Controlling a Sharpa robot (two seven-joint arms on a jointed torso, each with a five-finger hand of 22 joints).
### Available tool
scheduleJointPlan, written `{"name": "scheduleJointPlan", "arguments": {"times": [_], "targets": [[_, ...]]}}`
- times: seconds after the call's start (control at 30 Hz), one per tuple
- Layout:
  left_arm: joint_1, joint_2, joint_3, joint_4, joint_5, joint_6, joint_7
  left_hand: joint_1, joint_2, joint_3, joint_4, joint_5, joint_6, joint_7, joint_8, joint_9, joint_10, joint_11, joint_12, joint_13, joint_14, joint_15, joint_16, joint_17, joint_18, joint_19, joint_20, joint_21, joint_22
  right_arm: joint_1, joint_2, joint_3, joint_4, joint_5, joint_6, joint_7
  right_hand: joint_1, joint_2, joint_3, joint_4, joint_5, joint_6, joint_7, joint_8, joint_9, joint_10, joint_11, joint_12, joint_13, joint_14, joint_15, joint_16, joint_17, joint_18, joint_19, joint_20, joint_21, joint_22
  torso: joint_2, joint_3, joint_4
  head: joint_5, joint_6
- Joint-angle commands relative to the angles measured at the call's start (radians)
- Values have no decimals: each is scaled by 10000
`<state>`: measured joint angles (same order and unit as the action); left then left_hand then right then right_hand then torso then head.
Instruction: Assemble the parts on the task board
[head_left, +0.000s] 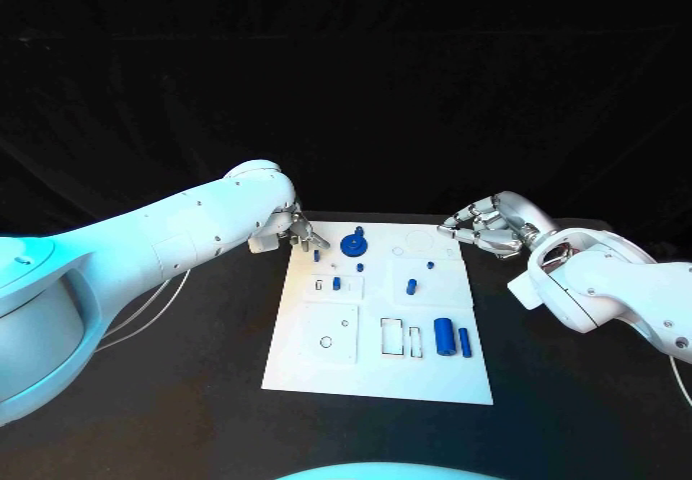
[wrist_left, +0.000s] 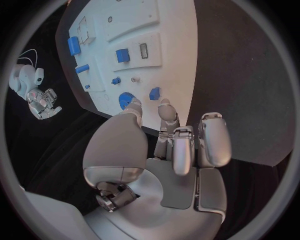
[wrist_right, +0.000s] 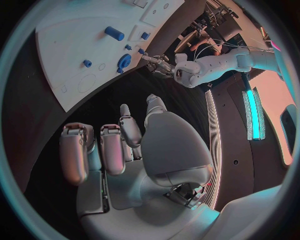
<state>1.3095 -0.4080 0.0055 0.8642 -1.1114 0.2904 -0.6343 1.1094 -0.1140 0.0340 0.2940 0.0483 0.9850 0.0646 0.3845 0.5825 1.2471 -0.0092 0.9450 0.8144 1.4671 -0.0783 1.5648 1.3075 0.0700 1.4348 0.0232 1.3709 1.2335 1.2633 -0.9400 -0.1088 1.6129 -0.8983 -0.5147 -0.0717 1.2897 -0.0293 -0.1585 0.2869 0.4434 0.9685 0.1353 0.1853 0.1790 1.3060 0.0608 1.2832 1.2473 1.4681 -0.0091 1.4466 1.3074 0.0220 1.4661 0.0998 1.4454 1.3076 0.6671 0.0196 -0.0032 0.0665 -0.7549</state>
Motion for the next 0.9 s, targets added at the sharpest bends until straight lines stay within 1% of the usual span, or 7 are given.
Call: {"name": "scheduleJointPlan", "arguments": {"times": [0.03, 0.17, 0.33, 0.47, 0.7, 0.8, 0.9], "targets": [[15, 52, -1, -12, -207, 238, -8, 75, 76, -28, -35, 37, 79, 4, -48, -19, -22, 9, 39, 1, 1037, 76, 60, 2633, -1, 66, -8, 69, 15, -6, 12, 0, 4, -94, 85, 62, -100, 2, -42, -12, 52, -56, 22, 31, 17, -40, -43, -39, -7, 516, -72, -34, 443, 147, 164, -74, -47, 1690, -2, -6, 7, 6, -14], [13, 90, -9, -55, -241, 220, 15, 215, 140, 14, -45, 36, 90, 3, -50, -35, -29, 7, 47, -4, 1037, 76, 60, 2633, 0, 63, -8, 68, 15, -6, 23, 0, 5, -94, 88, 66, -97, 9, -49, -18, 80, -59, 21, 32, 20, -44, -43, -42, -11, 516, -73, -35, 442, 149, 161, -74, -54, 1686, 3, -10, -2, 32, -26], [10, 140, -19, -106, -256, 181, 51, 342, 204, 69, -48, 37, 101, 2, -51, -52, -29, 6, 65, 3, 1037, 75, 60, 2633, -4, 69, -8, 80, 37, -6, 29, 0, 5, -94, 88, 69, -97, 9, -49, -18, 80, -59, 21, 32, 20, -44, -43, -42, -11, 516, -73, -35, 442, 149, 161, -74, -54, 1686, 3, -9, -6, 25, -46], [8, 165, -24, -129, -259, 143, 77, 389, 234, 93, -48, 37, 107, 1, -51, -59, -23, 5, 82, 16, 1037, 75, 60, 2633, -6, 72, -8, 86, 48, -6, 34, 0, 5, -94, 87, 69, -97, 9, -49, -18, 80, -59, 21, 32, 20, -44, -43, -42, -11, 516, -73, -35, 442, 149, 161, -74, -54, 1686, -4, 0, -2, 13, -62], [7, 199, -27, -139, -253, 108, 90, 465, 277, 128, -49, 36, 168, -16, -21, -60, 31, -7, 170, 101, 1037, 70, 60, 2633, -14, 89, -10, 113, 95, -6, 43, 0, -1, -94, 86, 66, -97, 9, -49, -18, 80, -59, 21, 32, 20, -44, -43, -42, -11, 516, -73, -35, 442, 149, 161, -74, -54, 1686, -8, -2, 10, 12, -93], [6, 237, -28, -163, -243, 146, 100, 518, 310, 151, -55, 36, 198, -25, -5, -61, 44, -15, 188, 110, 1037, 63, 60, 2633, -19, 100, -13, 130, 125, -6, 54, 0, -3, -94, 90, 67, -97, 9, -49, -18, 80, -59, 21, 32, 20, -44, -43, -42, -11, 516, -73, -35, 442, 149, 161, -74, -54, 1686, -10, 5, 0, 30, -94], [3, 278, -35, -198, -235, 183, 107, 570, 336, 171, -64, 35, 213, -31, 2, -64, 50, -21, 197, 113, 1037, 58, 60, 2633, -21, 103, -16, 136, 134, -6, 63, 0, -5, -94, 92, 68, -97, 9, -49, -18, 80, -59, 21, 32, 20, -44, -43, -42, -11, 516, -73, -35, 442, 149, 161, -74, -54, 1686, -3, 4, -13, 45, -93]]}}
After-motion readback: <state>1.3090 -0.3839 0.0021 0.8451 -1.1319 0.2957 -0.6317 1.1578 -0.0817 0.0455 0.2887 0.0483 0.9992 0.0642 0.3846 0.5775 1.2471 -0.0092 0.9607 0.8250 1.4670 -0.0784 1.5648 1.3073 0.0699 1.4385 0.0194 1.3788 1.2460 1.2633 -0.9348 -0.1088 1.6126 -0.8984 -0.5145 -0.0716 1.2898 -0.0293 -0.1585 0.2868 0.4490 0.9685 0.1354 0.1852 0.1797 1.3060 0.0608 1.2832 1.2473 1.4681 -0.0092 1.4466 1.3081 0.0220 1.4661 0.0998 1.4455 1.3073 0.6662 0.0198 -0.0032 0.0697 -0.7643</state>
